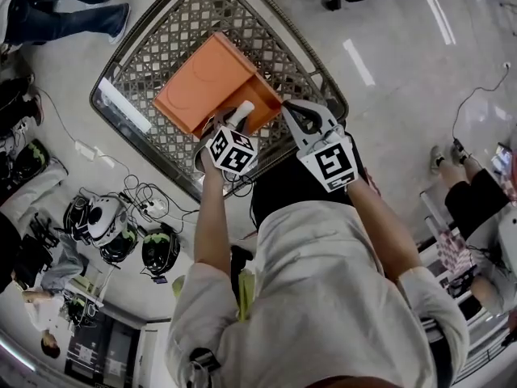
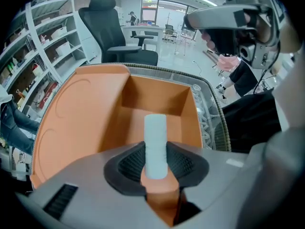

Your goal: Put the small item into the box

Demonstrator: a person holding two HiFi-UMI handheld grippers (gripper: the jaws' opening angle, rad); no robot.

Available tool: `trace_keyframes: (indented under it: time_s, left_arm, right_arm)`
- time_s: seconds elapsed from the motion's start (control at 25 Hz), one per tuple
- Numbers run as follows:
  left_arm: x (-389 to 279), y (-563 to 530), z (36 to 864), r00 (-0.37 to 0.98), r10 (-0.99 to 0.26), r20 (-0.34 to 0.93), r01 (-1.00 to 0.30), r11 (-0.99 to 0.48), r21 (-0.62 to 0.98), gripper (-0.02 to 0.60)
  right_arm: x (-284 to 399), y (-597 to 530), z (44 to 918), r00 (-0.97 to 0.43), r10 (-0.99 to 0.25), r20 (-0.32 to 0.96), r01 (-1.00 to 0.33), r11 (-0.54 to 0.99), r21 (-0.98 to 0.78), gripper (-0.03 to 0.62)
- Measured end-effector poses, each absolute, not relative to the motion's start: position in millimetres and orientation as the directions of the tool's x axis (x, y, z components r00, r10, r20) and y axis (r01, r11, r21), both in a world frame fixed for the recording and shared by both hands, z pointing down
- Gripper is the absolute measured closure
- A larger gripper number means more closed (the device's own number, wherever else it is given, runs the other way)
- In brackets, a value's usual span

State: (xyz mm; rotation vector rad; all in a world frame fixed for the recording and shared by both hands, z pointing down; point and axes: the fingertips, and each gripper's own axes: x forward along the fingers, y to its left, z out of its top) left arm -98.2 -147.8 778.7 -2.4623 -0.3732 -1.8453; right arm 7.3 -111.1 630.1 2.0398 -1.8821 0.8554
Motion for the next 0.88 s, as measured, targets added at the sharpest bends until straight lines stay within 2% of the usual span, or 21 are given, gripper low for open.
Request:
trace_keyframes:
  time_s: [0.88]
  left_arm:
    - [-99.0, -145.5, 791.7, 0.23, 0.183, 0.956, 0.214, -0.968, 0.134, 0.439]
  right_arm:
    - [11.0, -106.3, 628.1, 0.009, -0.822, 0.57, -0.968, -0.149, -0.201, 0.591]
